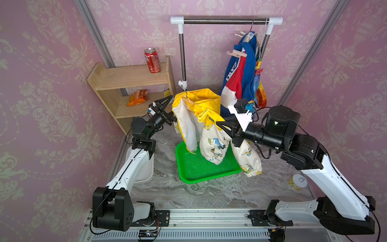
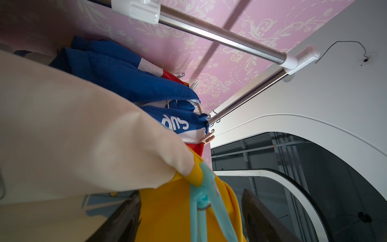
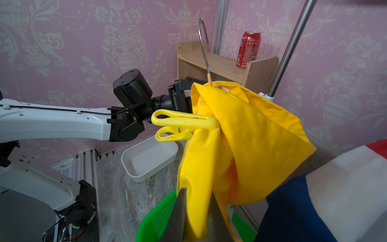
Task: Remove the clothespins securing jackets to the hanger
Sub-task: Pick up the hanger from the clothesline.
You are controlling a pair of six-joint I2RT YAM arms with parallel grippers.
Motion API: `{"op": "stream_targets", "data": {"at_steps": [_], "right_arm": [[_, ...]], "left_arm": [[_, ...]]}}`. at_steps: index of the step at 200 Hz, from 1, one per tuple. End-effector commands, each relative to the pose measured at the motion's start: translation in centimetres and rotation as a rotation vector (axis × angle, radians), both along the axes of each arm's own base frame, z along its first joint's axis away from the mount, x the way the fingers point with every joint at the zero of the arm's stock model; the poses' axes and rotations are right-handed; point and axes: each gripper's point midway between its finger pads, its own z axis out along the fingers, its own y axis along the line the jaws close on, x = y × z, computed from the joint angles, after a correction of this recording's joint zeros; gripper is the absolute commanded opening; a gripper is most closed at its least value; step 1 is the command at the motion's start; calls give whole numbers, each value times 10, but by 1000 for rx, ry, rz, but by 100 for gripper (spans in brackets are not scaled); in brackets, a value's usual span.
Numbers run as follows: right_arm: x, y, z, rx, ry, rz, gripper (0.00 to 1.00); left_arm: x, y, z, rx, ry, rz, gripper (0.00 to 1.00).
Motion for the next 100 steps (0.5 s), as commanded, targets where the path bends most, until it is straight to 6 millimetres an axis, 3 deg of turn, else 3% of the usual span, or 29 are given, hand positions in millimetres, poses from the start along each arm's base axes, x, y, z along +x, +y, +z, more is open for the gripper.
{"op": "stream_targets", "data": {"at_steps": [1, 30, 100], "right_arm": [[-10, -18, 65, 129, -181, -14, 0], [-7, -23, 61, 117, -170, -35, 0], [-11, -33, 55, 107, -179, -41, 0]], "left_arm": [[-12, 2, 22, -117, 24, -52, 73], [-9, 4, 18, -135, 34, -44, 63], [-6, 3, 25, -136, 20, -50, 54]]}}
